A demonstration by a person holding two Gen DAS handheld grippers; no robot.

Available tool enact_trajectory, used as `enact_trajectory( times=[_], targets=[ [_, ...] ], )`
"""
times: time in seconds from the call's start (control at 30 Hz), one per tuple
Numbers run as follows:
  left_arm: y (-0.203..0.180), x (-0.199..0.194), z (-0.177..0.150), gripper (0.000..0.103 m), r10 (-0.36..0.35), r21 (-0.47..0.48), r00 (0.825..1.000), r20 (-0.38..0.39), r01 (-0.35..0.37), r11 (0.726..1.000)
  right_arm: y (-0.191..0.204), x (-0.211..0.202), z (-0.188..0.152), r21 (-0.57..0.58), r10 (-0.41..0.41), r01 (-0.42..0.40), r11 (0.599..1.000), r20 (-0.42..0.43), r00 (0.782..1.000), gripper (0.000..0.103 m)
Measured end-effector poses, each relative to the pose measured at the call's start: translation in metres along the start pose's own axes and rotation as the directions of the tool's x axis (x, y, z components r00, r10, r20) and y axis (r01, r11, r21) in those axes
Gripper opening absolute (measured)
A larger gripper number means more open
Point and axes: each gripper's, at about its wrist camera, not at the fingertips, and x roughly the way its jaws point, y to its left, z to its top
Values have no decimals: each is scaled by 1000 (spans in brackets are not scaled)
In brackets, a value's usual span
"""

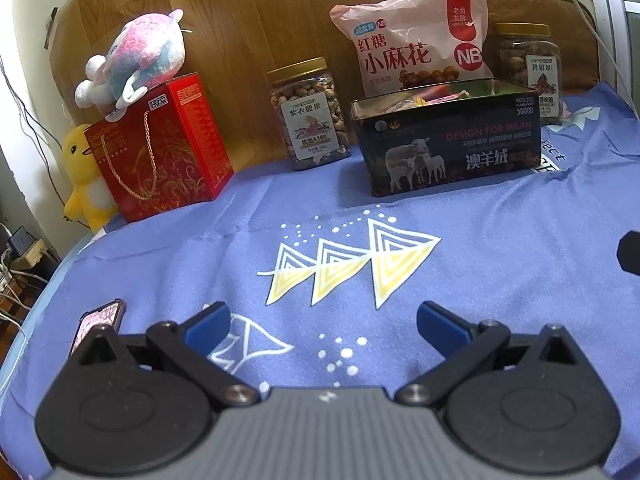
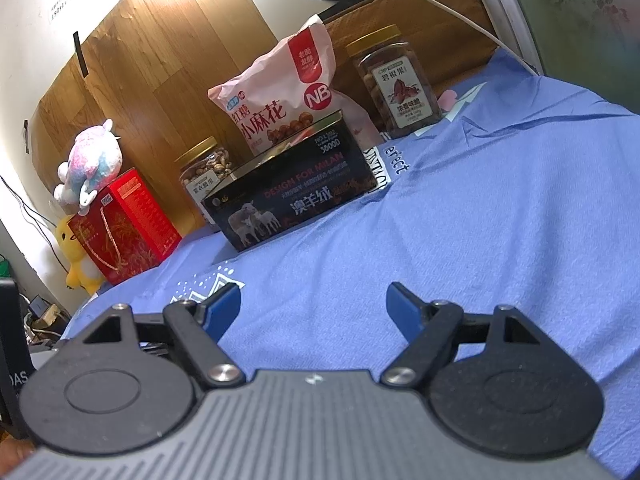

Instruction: Organize snacks

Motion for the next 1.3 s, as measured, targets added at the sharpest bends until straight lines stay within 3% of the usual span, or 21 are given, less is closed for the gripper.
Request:
enact_trajectory(
  times=[1.3],
  targets=[
    [0, -9, 2, 103, -45, 2, 999, 4, 45, 999, 5, -4, 3, -41, 26, -25, 999, 29, 999, 82]
  ],
)
